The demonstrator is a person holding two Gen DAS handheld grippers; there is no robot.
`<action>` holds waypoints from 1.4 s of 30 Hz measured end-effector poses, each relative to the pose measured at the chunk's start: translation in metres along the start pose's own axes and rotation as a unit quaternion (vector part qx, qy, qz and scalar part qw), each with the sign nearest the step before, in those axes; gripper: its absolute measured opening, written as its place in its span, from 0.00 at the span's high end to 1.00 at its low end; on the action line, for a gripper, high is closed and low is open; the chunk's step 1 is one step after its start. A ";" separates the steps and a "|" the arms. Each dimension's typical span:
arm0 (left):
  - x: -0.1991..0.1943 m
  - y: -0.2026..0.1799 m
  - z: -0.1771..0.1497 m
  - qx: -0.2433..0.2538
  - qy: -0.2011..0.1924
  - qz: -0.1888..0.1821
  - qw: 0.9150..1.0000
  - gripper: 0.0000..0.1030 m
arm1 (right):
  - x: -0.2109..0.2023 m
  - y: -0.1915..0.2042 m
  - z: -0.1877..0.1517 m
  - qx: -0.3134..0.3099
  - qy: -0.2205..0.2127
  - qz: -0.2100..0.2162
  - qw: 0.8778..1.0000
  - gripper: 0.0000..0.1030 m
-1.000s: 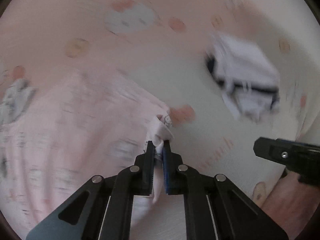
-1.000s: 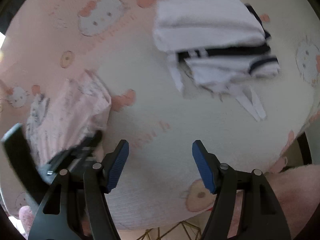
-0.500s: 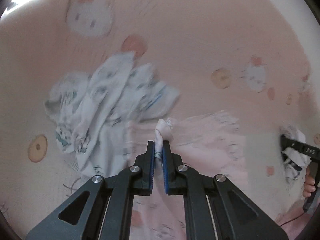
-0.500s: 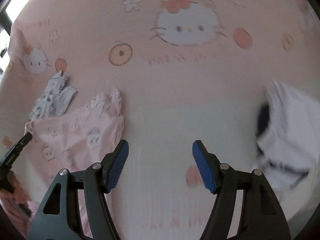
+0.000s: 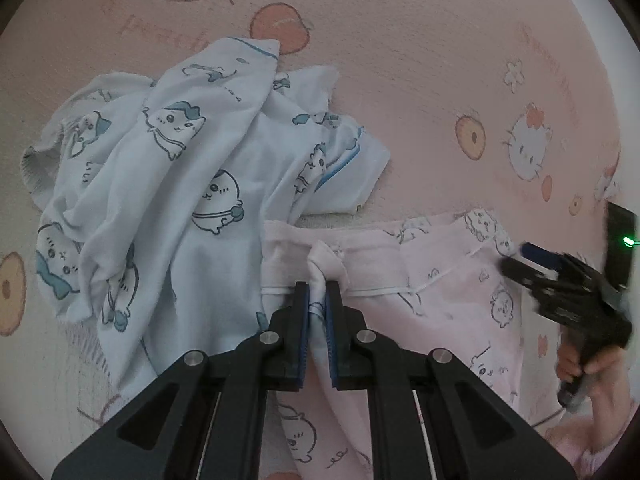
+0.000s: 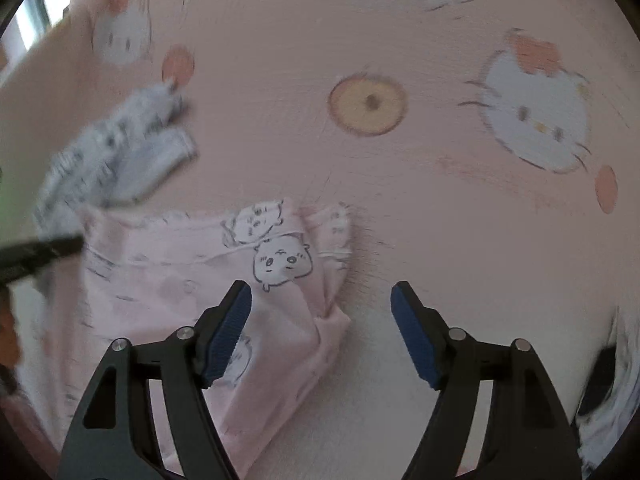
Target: Fold clothes
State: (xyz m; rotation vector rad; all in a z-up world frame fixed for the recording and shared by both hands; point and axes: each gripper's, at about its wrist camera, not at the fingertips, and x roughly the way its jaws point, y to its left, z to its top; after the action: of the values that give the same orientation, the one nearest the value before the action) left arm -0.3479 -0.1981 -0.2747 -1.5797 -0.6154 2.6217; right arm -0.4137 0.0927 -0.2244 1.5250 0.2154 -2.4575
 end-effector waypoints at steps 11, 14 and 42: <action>-0.017 -0.008 0.011 0.044 -0.019 0.075 0.996 0.71 | 0.020 -0.032 0.006 0.084 -0.005 0.021 0.996 0.54; -0.019 0.000 0.001 0.027 -0.003 0.069 0.997 0.54 | 0.023 -0.037 0.005 0.114 -0.006 0.049 0.992 0.28; 0.006 -0.080 0.028 0.103 -0.007 -0.027 0.994 0.85 | 0.012 -0.096 -0.006 0.107 0.066 -0.093 0.988 0.61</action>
State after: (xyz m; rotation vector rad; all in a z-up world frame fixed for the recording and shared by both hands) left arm -0.3893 -0.1322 -0.2406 -1.4655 -0.3669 2.5628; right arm -0.4403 0.1847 -0.2383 1.8376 0.1249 -2.5935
